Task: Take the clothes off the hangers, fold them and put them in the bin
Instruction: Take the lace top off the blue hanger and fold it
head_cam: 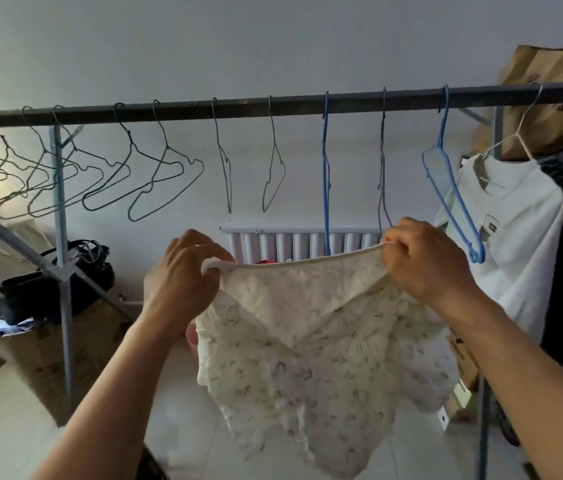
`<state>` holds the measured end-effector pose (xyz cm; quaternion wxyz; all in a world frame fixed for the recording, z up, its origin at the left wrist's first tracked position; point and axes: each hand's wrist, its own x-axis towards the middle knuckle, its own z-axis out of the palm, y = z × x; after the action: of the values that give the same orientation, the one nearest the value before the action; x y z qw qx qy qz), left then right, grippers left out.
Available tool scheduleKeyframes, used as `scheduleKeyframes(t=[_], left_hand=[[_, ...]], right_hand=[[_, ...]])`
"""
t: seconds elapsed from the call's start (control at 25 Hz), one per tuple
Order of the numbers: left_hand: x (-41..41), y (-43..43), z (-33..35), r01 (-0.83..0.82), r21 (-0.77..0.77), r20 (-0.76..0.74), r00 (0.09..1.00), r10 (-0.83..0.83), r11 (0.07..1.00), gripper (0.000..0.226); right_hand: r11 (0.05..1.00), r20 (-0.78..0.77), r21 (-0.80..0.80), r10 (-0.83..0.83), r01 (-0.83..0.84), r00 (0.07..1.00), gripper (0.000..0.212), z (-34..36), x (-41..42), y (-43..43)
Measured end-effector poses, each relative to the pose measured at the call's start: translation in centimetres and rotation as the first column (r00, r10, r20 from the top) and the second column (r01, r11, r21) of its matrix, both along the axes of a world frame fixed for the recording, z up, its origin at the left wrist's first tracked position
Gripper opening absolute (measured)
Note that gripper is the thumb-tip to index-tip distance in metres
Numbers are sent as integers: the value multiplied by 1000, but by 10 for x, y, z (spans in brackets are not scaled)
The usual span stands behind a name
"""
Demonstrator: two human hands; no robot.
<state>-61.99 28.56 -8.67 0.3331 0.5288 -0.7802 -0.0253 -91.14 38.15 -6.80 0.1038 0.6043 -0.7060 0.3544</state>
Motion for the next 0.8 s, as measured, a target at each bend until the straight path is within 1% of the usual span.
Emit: scheduleKeyframes(t=[0.04,0.08,0.12,0.16,0.24,0.28,0.32,0.4,0.44,0.48,0.56,0.6,0.64,0.68,0.72,0.76,0.8], left_hand=[[2,-1,4,155,101,-105,984,-144,983,22],[3,0,9,310,204,-239,936,-260,929,23],[1,1,13,429,252,-346,877,-334,867,24],[-1,2,15,504,255,-421,826,-374,825,22],[-9,5,20,569,216,-540,747,-388,794,15],[-12,6,21,572,204,-578,725,-374,794,14],[-16,6,22,560,197,-574,731,-368,805,17],[-19,8,24,522,229,-444,807,-390,822,27],[-21,11,25,519,283,-376,834,-404,807,29],[-21,15,26,527,352,-345,841,-416,774,29],[-19,19,26,534,462,-329,845,-422,708,16],[-18,21,24,520,479,-318,854,-412,707,10],[-17,18,19,462,466,-275,886,-373,754,6],[-16,15,16,341,411,-164,940,-300,846,7],[-16,12,12,157,294,13,986,-168,943,9],[-17,12,10,-29,135,179,984,4,990,8],[-19,15,10,-123,1,235,965,119,992,6]], right_hand=[[997,116,-26,76,-73,990,36,4,-4,-2],[991,208,-49,136,-129,969,39,8,-8,-2],[984,258,-72,177,-164,950,36,11,-11,-4],[980,274,-89,196,-178,941,31,13,-13,-4],[980,240,-97,191,-173,952,31,17,-17,-6],[981,209,-101,182,-164,961,32,17,-20,-8],[981,181,-112,175,-157,968,32,16,-21,-9],[977,140,-148,175,-155,975,29,17,-20,-8],[975,127,-163,175,-154,976,27,18,-19,-7],[974,119,-169,171,-150,978,27,20,-17,-7],[975,103,-172,158,-139,982,26,22,-13,-5],[975,91,-170,161,-144,983,25,23,-12,-3],[976,73,-161,164,-150,984,23,23,-11,-1],[980,45,-129,156,-149,987,21,23,-10,1],[989,-15,-65,132,-133,991,19,22,-9,3],[995,-106,16,98,-97,989,17,19,-9,4],[994,-182,86,78,-63,980,16,15,-8,5]])
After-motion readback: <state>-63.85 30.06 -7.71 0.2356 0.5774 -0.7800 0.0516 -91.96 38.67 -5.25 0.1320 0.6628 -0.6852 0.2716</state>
